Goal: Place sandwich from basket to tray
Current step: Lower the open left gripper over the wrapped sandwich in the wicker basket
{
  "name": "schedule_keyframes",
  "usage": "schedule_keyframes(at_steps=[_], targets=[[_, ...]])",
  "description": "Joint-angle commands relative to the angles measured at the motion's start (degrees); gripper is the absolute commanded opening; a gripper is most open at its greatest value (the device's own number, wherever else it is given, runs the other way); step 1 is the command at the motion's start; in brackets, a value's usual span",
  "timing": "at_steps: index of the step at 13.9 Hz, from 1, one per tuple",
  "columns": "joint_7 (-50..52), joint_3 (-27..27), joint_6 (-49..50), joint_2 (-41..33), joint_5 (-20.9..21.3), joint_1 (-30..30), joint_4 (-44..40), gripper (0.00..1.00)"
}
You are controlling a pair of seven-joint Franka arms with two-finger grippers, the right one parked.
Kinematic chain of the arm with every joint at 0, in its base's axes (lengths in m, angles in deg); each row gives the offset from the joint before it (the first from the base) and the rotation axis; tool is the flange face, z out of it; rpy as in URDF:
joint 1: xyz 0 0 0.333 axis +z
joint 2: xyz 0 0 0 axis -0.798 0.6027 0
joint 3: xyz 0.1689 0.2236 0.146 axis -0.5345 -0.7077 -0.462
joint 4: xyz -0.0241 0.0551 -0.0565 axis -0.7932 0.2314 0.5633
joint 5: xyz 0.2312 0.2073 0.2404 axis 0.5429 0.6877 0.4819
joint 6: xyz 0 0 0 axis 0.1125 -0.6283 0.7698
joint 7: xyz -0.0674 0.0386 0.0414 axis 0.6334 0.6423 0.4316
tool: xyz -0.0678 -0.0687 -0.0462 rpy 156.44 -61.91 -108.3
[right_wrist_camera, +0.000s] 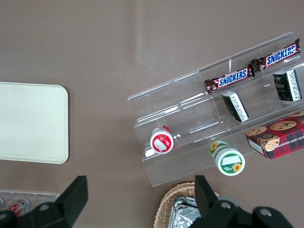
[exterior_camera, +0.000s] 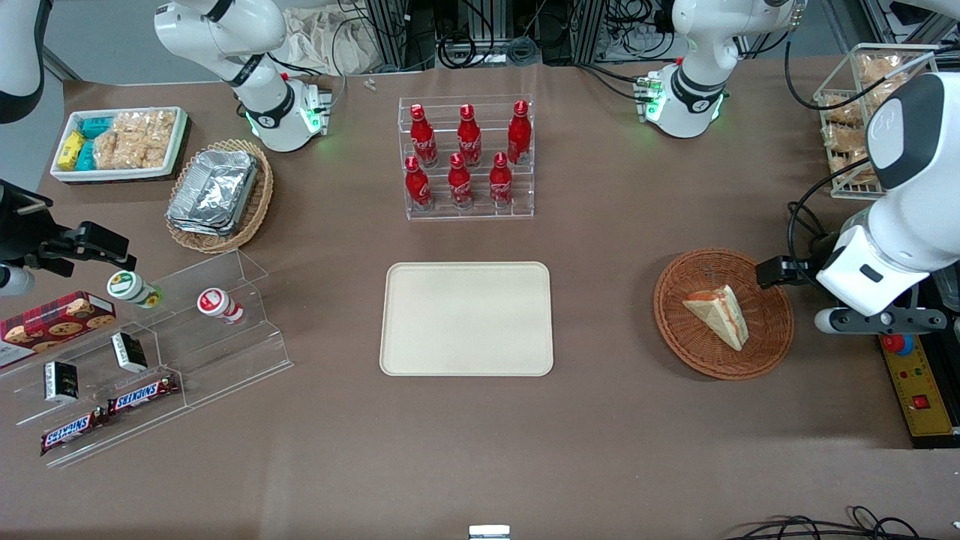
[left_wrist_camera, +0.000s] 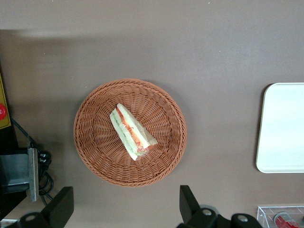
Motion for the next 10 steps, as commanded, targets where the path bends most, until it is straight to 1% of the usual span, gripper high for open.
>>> schedule_keyframes(at_steps=[1, 6, 10], targets=[[1.2, 0.2, -0.3, -0.1, 1.2, -0.2, 0.1, 1.00], [1.3, 0.2, 0.4, 0.9, 1.1, -0.1, 0.1, 1.00], [3.8, -0.1, -0.5, 1.3, 1.1, 0.3, 3.3, 1.00]])
